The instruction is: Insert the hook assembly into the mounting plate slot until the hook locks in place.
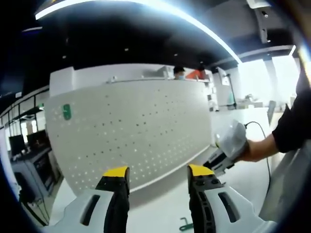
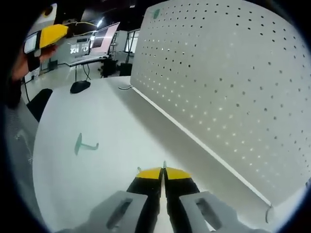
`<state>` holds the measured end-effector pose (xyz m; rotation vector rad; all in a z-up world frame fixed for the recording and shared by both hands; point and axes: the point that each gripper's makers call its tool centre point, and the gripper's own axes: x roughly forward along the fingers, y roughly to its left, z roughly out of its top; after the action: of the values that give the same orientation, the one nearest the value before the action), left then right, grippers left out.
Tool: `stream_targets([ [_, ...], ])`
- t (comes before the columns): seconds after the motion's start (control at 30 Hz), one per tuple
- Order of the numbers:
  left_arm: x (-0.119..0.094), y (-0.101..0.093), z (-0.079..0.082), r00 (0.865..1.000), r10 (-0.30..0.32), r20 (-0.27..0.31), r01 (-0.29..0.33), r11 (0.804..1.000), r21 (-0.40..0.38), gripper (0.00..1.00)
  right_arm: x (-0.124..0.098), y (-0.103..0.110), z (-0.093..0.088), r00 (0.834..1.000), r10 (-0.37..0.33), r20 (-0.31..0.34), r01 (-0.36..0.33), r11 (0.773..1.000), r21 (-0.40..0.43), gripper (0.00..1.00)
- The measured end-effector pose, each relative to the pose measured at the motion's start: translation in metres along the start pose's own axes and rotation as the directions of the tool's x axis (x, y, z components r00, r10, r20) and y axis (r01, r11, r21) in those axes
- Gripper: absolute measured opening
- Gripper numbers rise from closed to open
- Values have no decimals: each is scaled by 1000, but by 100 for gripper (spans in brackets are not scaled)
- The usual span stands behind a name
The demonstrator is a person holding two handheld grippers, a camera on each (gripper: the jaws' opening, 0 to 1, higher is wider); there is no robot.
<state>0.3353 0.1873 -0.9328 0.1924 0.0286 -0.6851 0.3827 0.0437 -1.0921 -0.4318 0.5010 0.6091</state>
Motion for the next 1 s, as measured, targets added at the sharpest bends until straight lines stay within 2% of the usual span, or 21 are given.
stream_targets([
  [0.4, 0, 0, -1, 1000, -1, -4, 1, 1000, 2, 48, 1, 5, 2, 1000, 20, 2, -20, 1000, -3, 0],
  [0.6, -1, 0, 0, 1000, -3, -3, 3, 1000, 6, 47, 3, 9, -1, 1000, 16, -13, -17, 998, -57, 0],
  [0.8, -1, 0, 1, 1000, -2, 2, 2, 1000, 7, 47, 4, 18, 3, 999, 23, -24, -26, 989, -148, 0],
  [1.0, -1, -1, 0, 1000, -6, 1, 6, 1000, 6, 47, 7, 19, 1, 999, 26, -31, -31, 986, -166, 0],
])
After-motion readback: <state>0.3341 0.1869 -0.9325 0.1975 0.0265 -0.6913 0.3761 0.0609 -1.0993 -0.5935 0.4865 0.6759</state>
